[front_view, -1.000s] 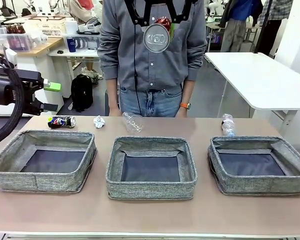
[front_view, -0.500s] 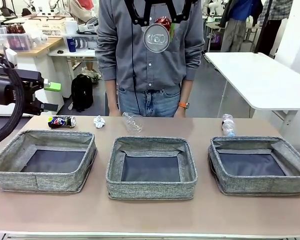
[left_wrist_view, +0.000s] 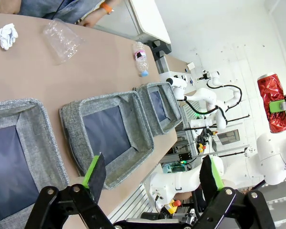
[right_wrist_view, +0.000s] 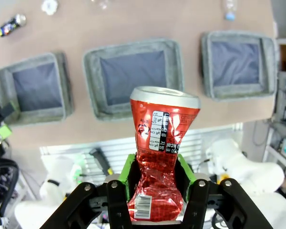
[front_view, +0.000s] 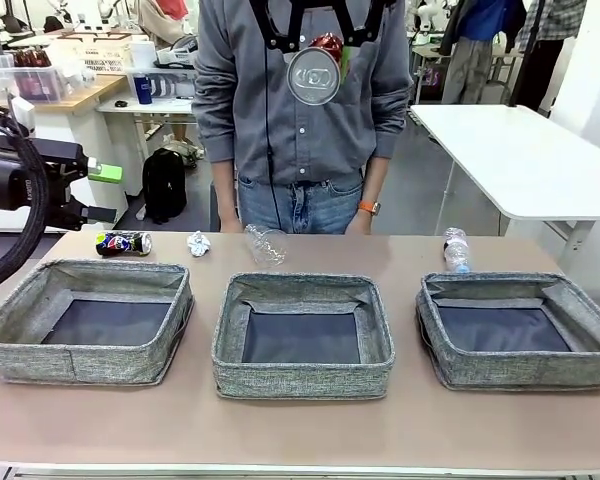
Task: Sort the waste into the appropriate baskets.
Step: Place the picked waste into the Fabric basket indicated by the person.
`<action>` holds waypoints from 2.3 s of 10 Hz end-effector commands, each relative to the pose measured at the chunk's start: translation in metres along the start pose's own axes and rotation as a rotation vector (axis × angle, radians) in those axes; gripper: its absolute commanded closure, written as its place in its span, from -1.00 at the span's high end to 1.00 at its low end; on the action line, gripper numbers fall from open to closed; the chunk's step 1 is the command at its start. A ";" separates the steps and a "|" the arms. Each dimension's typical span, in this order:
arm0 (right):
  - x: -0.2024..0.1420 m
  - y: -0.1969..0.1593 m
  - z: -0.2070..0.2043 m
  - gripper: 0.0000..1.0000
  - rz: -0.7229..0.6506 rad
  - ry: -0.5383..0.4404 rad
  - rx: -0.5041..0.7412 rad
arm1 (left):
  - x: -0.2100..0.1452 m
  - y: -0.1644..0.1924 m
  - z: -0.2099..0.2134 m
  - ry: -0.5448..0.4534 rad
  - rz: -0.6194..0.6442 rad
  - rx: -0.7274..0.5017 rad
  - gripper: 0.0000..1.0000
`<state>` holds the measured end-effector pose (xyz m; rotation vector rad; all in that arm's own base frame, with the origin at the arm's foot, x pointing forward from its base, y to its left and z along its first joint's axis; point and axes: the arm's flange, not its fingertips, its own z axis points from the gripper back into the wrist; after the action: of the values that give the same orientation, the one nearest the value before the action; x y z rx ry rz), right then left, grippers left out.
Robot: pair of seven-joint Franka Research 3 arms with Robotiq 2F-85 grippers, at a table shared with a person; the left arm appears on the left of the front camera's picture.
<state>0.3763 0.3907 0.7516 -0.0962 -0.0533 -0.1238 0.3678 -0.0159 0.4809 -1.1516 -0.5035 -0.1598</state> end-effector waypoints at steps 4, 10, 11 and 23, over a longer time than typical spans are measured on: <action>-0.002 -0.001 0.003 -0.20 -0.001 -0.008 0.004 | -0.001 0.001 -0.003 -0.015 -0.022 -0.021 1.00; -0.002 -0.001 0.003 -0.20 -0.001 -0.008 0.004 | -0.001 0.001 -0.003 -0.015 -0.022 -0.021 1.00; -0.002 -0.001 0.003 -0.20 -0.001 -0.008 0.004 | -0.001 0.001 -0.003 -0.015 -0.022 -0.021 1.00; -0.021 -0.022 -0.205 -0.20 0.402 0.136 0.164 | -0.001 0.001 -0.003 -0.015 -0.022 -0.021 1.00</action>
<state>0.3904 0.3854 0.5971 0.0159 0.0729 0.1956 0.3678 -0.0157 0.4808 -1.1519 -0.5037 -0.1595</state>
